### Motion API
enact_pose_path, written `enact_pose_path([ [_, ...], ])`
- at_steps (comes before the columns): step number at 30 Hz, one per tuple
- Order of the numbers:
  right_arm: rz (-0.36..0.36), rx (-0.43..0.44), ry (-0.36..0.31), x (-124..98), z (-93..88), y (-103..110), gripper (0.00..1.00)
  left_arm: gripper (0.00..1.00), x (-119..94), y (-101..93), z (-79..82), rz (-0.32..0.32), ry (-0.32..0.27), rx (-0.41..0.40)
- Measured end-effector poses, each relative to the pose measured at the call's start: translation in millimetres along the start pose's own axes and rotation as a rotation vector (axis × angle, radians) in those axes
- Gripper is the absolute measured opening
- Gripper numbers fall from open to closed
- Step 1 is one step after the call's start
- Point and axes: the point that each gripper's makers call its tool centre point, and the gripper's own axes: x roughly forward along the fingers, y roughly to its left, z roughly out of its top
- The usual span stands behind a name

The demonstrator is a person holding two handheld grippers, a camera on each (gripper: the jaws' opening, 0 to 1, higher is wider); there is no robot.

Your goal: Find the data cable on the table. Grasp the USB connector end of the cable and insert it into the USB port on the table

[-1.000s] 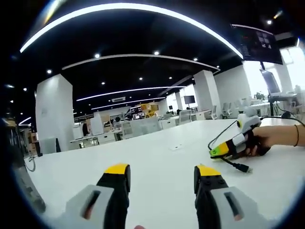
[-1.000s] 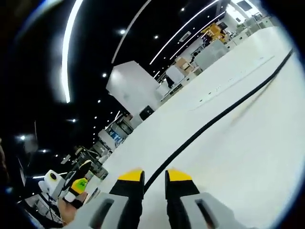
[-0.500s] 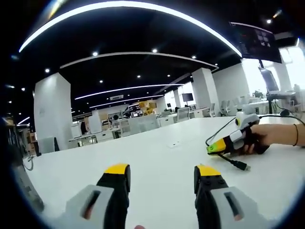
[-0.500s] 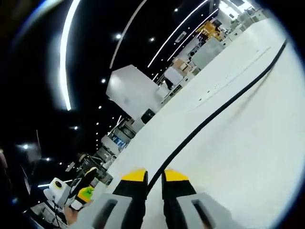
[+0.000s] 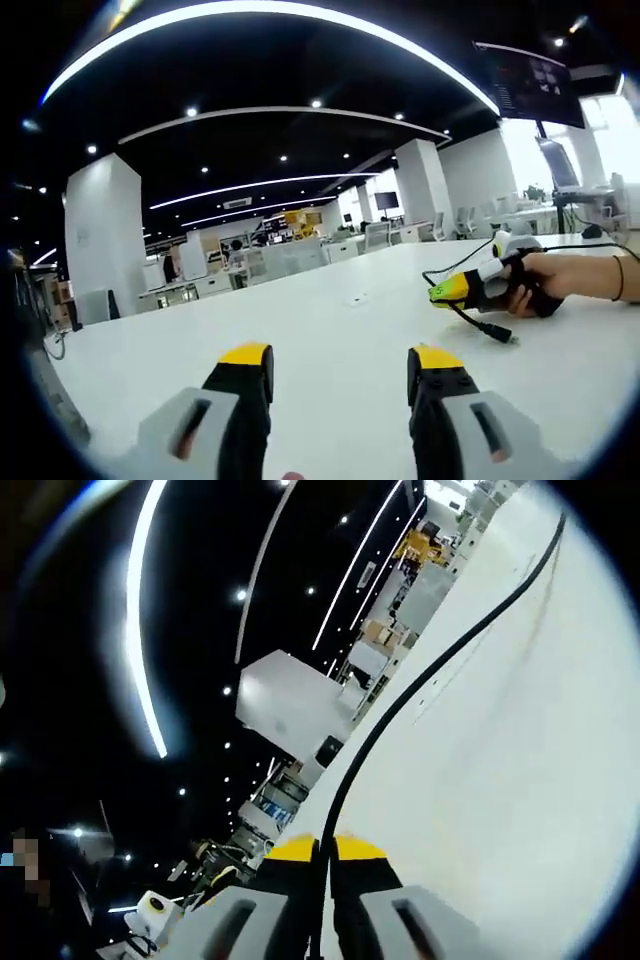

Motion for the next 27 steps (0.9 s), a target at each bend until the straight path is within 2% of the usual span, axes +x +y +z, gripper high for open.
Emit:
enact_pose_path([
  [4, 0.021, -0.017, -0.021, -1.2, 8.2, 9.0, 0.06, 0.54, 0.3, 0.0, -0.1, 0.000, 0.000, 0.003],
  [17, 0.091, -0.141, -0.077, -0.8, 14.6, 56.3, 0.06, 0.54, -0.1, -4.8, 5.2, -0.013, -0.018, 0.008],
  [22, 0.135, -0.193, -0.103, 3.7, 18.6, 82.6, 0.06, 0.54, -0.9, -7.9, 10.1, -0.021, -0.038, 0.015],
  [27, 0.192, -0.280, -0.129, 4.7, 20.0, 122.8, 0.06, 0.54, -2.3, -14.0, 17.7, -0.034, -0.068, 0.038],
])
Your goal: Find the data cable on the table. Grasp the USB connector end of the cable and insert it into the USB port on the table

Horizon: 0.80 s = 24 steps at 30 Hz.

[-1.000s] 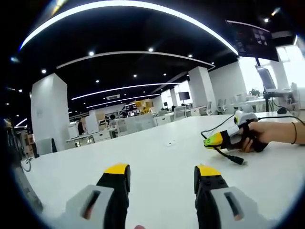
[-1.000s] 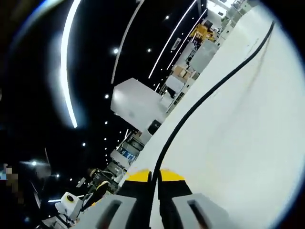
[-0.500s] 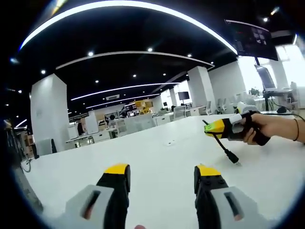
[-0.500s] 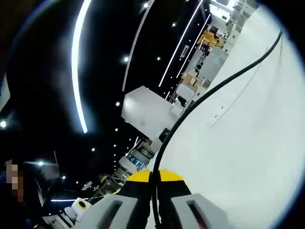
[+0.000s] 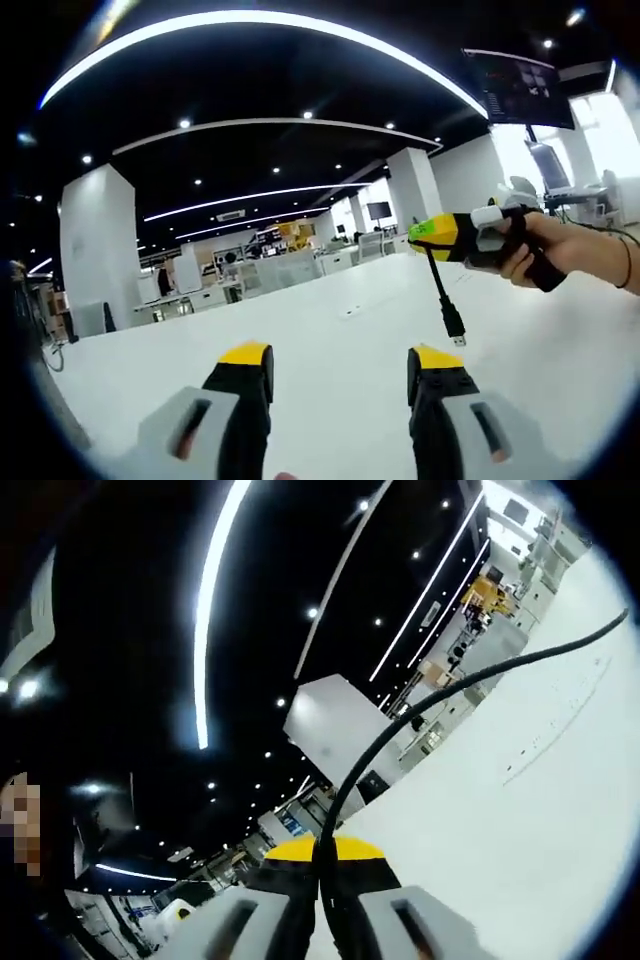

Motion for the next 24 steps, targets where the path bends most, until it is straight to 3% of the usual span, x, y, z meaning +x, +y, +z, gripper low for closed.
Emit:
enact_pose_path([
  [5, 0.037, -0.072, -0.031, 6.6, 7.7, 29.9, 0.06, 0.54, -2.2, -10.6, 17.7, -0.029, -0.076, 0.046],
  [10, 0.002, -0.148, -0.088, 14.9, 18.8, 40.8, 0.06, 0.52, -4.9, -24.1, 28.2, -0.042, -0.116, 0.169],
  [18, 0.004, -0.141, -0.147, 14.5, 20.7, 61.0, 0.06, 0.38, -8.7, -41.7, 35.9, -0.048, -0.158, 0.327],
  [24, 0.044, -0.086, -0.164, 14.5, 18.2, 74.3, 0.05, 0.35, -7.9, -49.0, 33.8, -0.056, -0.162, 0.360],
])
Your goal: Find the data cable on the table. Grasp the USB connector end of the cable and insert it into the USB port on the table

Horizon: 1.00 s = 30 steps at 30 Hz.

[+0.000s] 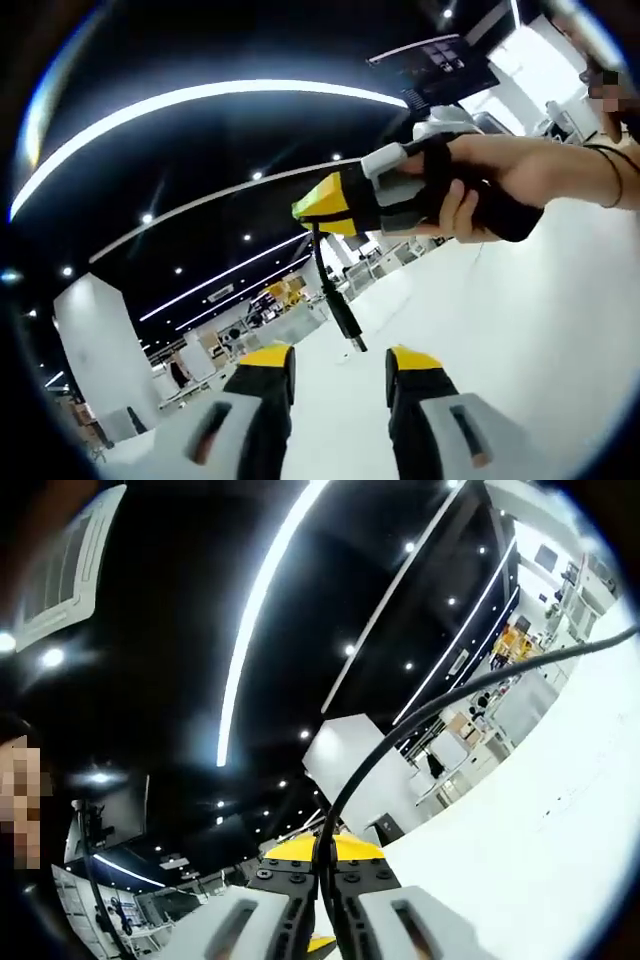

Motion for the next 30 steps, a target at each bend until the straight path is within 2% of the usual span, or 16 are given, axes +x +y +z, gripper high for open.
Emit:
enact_pose_path([
  [6, 0.004, 0.015, -0.002, -3.8, -3.0, 6.5, 0.05, 0.29, -1.9, 4.4, 2.9, 0.045, -0.010, 0.088],
  [12, 0.001, 0.013, 0.006, -6.8, -10.8, 7.7, 0.05, 0.26, -3.7, 6.2, 8.3, 0.068, -0.026, 0.139],
  [21, 0.002, 0.020, 0.018, -9.7, -18.6, 8.7, 0.05, 0.17, -5.8, 11.8, 8.9, 0.090, -0.025, 0.171],
  [24, 0.003, 0.016, 0.025, -10.6, -20.3, 9.1, 0.05, 0.11, -6.8, 13.9, 10.8, 0.094, -0.032, 0.185],
  [30, 0.001, 0.024, 0.028, -13.3, -22.8, 9.1, 0.05, 0.09, -7.2, 22.9, 10.8, 0.111, -0.028, 0.195],
])
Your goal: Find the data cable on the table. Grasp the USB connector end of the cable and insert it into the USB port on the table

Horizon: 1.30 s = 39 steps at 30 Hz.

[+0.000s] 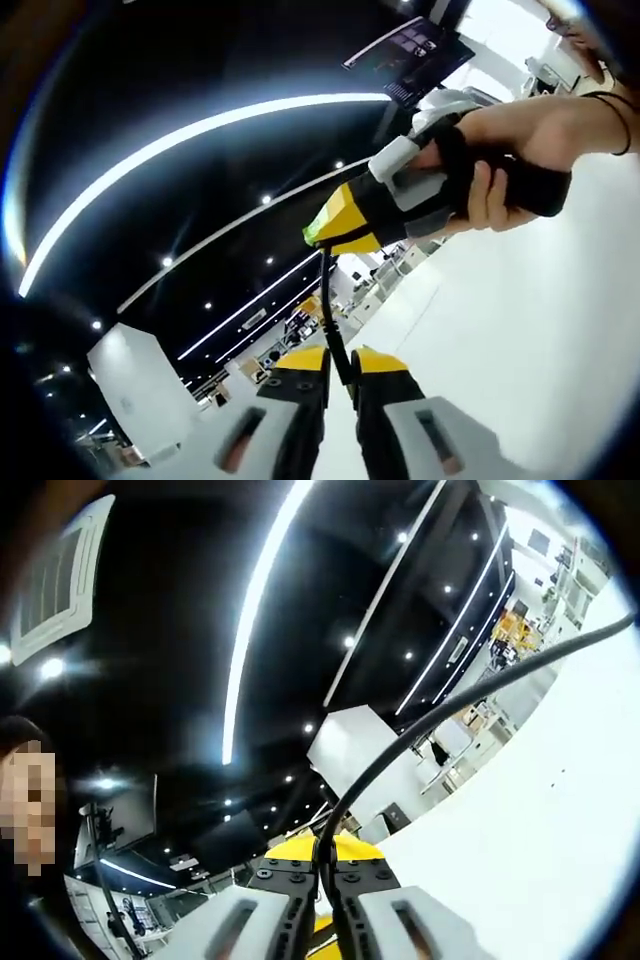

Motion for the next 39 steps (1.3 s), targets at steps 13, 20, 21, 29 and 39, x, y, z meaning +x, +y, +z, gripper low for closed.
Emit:
enact_pose_path([
  [13, 0.000, 0.032, -0.003, -8.6, -4.5, 2.3, 0.06, 0.06, -3.1, 11.3, 0.8, -0.007, 0.022, -0.071],
  [20, -0.017, -0.027, 0.025, -12.5, -5.5, -3.6, 0.08, 0.06, -2.1, 5.5, 0.2, -0.051, 0.018, -0.162],
  [21, -0.028, -0.049, 0.034, -13.2, -6.0, -6.2, 0.09, 0.06, -1.7, 4.2, 0.2, -0.062, 0.015, -0.197],
  [29, -0.022, -0.120, 0.051, -12.7, -8.6, -4.8, 0.17, 0.06, -0.4, 0.1, -2.8, -0.124, 0.003, -0.415],
  [39, 0.013, -0.127, 0.139, -5.9, -31.9, -7.3, 0.17, 0.06, 1.6, -0.9, -12.0, -0.185, -0.015, -0.745],
])
